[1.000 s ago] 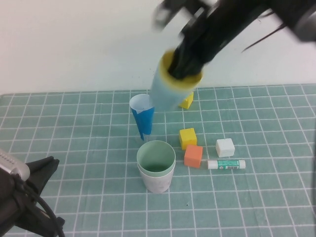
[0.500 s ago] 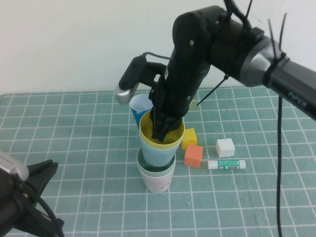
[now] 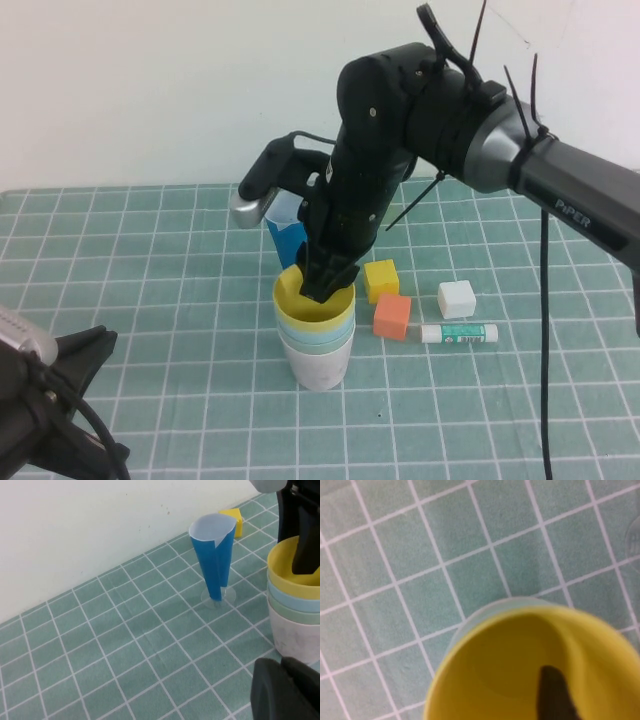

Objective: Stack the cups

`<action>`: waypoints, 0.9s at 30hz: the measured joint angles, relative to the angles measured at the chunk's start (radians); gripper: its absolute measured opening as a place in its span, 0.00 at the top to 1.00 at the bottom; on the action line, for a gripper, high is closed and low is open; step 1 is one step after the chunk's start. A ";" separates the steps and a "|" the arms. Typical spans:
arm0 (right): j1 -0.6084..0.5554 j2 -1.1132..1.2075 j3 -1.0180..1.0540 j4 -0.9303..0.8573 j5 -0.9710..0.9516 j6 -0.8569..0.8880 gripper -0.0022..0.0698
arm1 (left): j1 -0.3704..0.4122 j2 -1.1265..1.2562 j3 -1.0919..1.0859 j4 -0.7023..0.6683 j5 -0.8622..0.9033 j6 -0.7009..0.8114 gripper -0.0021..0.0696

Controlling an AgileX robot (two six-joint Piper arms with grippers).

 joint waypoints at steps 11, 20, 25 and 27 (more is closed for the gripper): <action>0.000 -0.119 -0.149 -0.099 0.002 0.019 0.74 | 0.000 0.000 0.000 0.000 0.000 -0.002 0.97; 0.000 -0.505 -0.127 -0.458 0.008 0.015 0.96 | 0.000 0.000 0.000 -0.031 -0.032 -0.035 0.97; 0.000 -0.748 0.064 -0.540 0.008 0.038 0.97 | 0.000 0.000 0.000 -0.039 -0.059 -0.080 0.97; 0.000 -0.864 0.196 -0.555 0.008 0.072 0.97 | 0.000 -0.008 0.000 -0.039 -0.074 -0.096 0.97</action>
